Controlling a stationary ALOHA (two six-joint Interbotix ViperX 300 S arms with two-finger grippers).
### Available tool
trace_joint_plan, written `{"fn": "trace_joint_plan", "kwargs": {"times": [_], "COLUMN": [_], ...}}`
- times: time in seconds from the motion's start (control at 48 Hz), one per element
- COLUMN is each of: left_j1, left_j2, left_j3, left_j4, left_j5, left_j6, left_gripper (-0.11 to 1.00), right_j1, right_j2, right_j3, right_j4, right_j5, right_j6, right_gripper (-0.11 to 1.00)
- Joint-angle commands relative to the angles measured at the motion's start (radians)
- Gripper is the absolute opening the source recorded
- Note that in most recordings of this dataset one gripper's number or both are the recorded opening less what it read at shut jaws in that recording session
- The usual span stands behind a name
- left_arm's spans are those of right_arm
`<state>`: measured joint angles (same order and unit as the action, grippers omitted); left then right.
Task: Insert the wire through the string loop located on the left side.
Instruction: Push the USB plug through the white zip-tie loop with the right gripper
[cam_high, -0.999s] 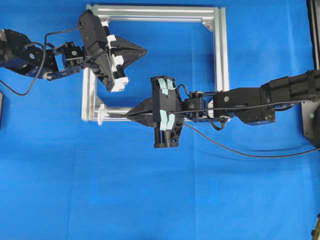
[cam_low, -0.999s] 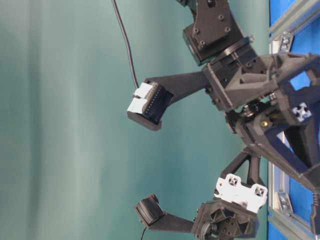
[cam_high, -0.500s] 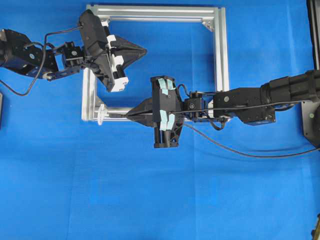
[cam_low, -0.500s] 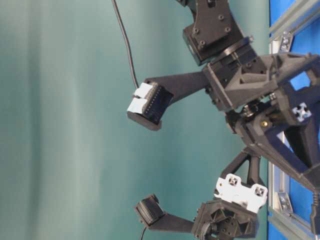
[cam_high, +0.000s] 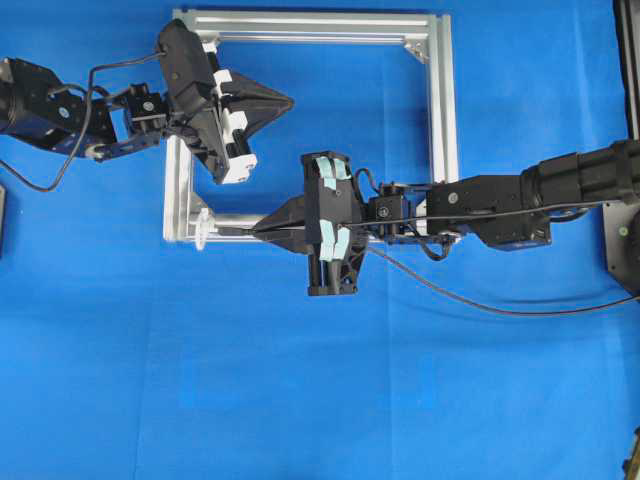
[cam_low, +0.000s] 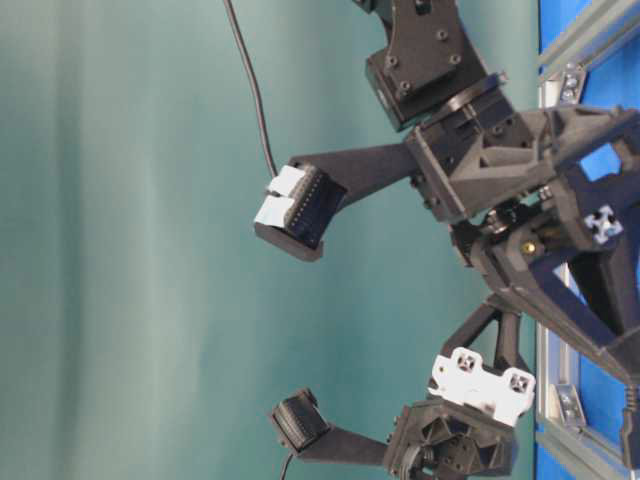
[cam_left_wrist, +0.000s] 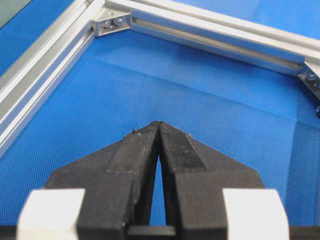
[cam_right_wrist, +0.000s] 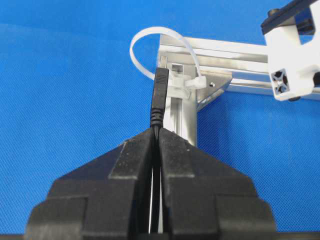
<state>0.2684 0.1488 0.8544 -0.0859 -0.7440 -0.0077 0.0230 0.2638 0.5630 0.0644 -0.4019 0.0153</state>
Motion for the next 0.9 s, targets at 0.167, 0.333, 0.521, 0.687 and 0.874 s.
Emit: {"fn": "trace_joint_plan", "kwargs": {"times": [0.167,0.333,0.521,0.687,0.874], "left_j1": [0.0,0.002,0.0,0.0,0.0], "left_j2": [-0.035,-0.035,-0.035,-0.035,-0.035], "left_j3": [-0.008,-0.008,-0.006,-0.006,-0.006], "left_j4": [0.003,0.003,0.003,0.003,0.003], "left_j5": [-0.005,-0.005,-0.005,-0.005,-0.005], "left_j6": [-0.002,-0.002,-0.002,-0.002,-0.002], "left_gripper": [0.0,0.0,0.0,0.0,0.0], "right_j1": [-0.003,-0.003,-0.003,-0.003,-0.003], "right_j2": [-0.017,-0.017,-0.017,-0.015,0.0], "right_j3": [-0.017,-0.017,-0.015,-0.018,-0.044], "right_j4": [0.0,0.0,0.0,0.0,0.0], "right_j5": [-0.003,-0.003,-0.003,-0.005,-0.008], "right_j6": [0.003,0.003,0.003,0.005,0.005], "right_gripper": [0.0,0.0,0.0,0.0,0.0]}}
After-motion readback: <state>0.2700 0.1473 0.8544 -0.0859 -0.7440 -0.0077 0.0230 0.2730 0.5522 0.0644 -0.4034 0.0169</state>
